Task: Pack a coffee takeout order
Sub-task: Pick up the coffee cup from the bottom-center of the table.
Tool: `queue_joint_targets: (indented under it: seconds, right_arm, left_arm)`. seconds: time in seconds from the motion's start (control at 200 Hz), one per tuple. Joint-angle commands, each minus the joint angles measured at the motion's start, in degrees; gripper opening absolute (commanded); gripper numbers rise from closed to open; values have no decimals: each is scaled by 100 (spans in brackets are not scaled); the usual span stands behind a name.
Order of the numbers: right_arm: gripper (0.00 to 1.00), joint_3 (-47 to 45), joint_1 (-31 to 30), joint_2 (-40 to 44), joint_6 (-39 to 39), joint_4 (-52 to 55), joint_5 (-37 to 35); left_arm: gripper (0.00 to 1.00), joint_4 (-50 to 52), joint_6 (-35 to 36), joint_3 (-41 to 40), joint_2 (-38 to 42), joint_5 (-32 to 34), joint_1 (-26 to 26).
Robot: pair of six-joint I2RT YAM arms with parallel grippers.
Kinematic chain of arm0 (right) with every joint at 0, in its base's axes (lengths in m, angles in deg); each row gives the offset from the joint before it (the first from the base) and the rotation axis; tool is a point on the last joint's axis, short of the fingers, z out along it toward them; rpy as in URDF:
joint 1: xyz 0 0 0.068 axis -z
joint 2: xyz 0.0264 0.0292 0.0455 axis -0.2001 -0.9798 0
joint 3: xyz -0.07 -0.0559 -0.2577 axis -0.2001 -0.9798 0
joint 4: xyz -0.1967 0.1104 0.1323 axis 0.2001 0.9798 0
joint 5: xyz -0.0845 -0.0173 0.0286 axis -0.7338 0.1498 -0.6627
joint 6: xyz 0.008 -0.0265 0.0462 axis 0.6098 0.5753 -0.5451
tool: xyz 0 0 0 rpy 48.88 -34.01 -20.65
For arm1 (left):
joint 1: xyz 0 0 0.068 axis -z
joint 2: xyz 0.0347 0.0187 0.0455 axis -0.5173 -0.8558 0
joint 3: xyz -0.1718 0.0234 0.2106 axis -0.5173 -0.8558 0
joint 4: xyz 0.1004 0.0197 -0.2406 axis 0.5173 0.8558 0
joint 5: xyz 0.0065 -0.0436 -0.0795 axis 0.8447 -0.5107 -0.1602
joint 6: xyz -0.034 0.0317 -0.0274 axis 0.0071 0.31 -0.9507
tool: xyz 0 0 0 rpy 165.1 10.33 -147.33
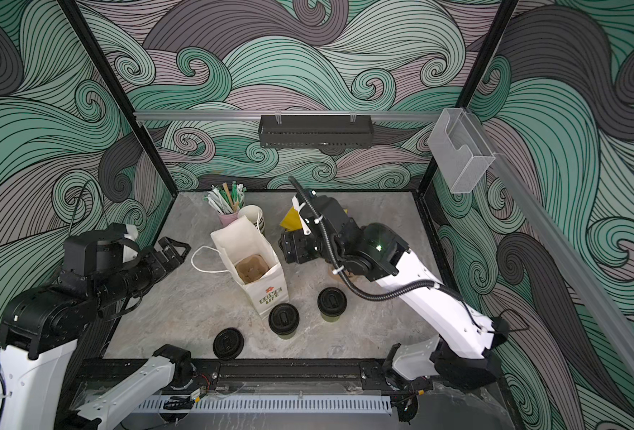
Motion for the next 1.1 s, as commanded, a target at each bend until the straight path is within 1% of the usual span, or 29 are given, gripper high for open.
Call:
queue_joint_targets:
  seconds: [0.0, 0.14, 0.23, 0.3, 0.35, 0.41, 0.475, 0.565, 0.6, 0.67, 0.835, 0.986, 1.096]
  right_arm:
    - [79, -398, -193, 237, -807, 1005, -722]
    - [75, -667, -218, 386, -1965, 2043, -754]
    - [75, -993, -217, 492, -2388, 2459, -702]
    - [78, -1351, -211, 597, -2459, 2508, -566]
    - [80, -1573, -201, 611, -2443, 2525, -461]
    - [85, -1725, -192, 551, -2341, 2522, -354]
    - [88, -1836, -183, 431, -2222, 2534, -346]
    - [90, -1968, -72, 225, -1910, 2437, -171]
    - [95, -1999, -23, 143, -1766, 2399, -60]
    - [99, -2084, 53, -41, -1480, 2342, 114]
    - [99, -2379, 293, -245, -994, 1990, 380]
    - [92, -2635, 539, -275, -878, 1599, 644]
    - [90, -2774, 617, -301, -853, 1388, 737]
  left_arm:
    - [98, 310, -29, -114, 245, -57, -37]
    - [98, 241, -11, -254, 429, -129, -39]
    - [98, 120, -11, -401, 528, -153, -35]
    - [98, -16, -20, -532, 593, -191, -36]
    - [98, -99, -44, -613, 611, -208, -39]
    - [97, -184, -80, -688, 611, -235, -39]
    - [96, -235, -65, -726, 604, -264, -35]
    - [96, -271, 29, -694, 568, -253, -35]
    - [96, -263, 64, -667, 545, -240, -35]
    - [96, -283, 101, -646, 504, -270, -35]
    - [95, -510, -24, -826, 547, -391, -35]
    - [94, -608, -108, -927, 583, -385, -39]
    - [94, -590, -117, -940, 578, -358, -35]
